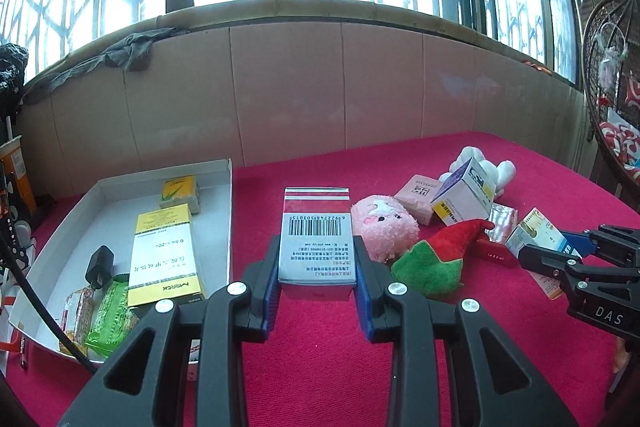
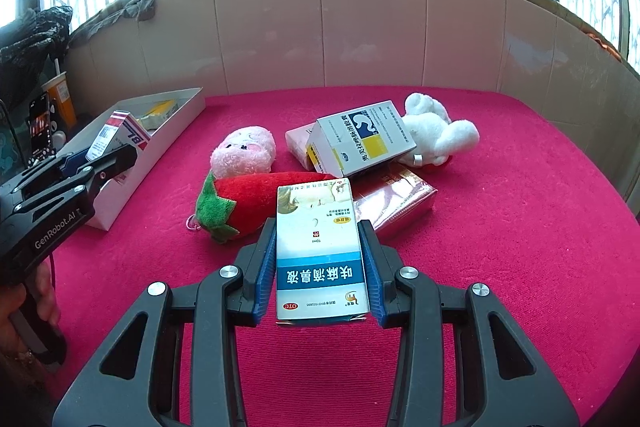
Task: Organize objects
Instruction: 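Carry the barcode box and blue-white box over the white tray with both grippers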
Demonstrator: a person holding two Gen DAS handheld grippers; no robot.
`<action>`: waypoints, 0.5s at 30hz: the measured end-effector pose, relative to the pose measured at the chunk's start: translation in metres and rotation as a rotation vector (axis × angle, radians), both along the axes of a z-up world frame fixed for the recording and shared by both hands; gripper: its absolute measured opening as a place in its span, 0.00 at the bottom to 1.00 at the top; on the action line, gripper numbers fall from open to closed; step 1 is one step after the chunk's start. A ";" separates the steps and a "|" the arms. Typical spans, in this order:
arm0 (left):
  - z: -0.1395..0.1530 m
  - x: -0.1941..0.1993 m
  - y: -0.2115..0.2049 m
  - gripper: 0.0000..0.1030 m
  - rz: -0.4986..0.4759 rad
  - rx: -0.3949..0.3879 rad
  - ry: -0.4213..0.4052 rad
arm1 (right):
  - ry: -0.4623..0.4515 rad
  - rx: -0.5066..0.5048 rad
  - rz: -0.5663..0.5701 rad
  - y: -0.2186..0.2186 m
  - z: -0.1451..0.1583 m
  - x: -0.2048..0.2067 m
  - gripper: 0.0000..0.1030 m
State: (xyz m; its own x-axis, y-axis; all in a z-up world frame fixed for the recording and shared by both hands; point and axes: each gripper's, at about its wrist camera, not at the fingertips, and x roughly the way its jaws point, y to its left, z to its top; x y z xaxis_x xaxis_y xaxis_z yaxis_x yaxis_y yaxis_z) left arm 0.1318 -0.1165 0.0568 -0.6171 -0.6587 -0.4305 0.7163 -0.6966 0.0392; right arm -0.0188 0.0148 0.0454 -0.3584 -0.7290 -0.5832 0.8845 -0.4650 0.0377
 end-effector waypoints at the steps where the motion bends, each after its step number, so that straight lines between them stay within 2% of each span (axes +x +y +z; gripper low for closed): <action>1: 0.000 0.001 0.000 0.30 0.001 0.000 0.008 | 0.007 0.003 -0.001 -0.001 0.000 0.001 0.37; 9: 0.004 0.010 0.002 0.30 -0.002 -0.008 0.049 | 0.062 0.032 -0.014 -0.004 0.001 0.009 0.37; 15: 0.003 0.019 -0.008 0.30 0.023 0.039 0.075 | 0.075 0.045 -0.009 -0.009 0.002 0.016 0.37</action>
State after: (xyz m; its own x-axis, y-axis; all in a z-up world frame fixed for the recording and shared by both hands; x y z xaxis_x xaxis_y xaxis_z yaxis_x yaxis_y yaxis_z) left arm 0.1509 -0.1241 0.0601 -0.6338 -0.6563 -0.4094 0.7318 -0.6802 -0.0424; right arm -0.0028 0.0059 0.0470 -0.4088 -0.6992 -0.5865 0.8796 -0.4731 -0.0492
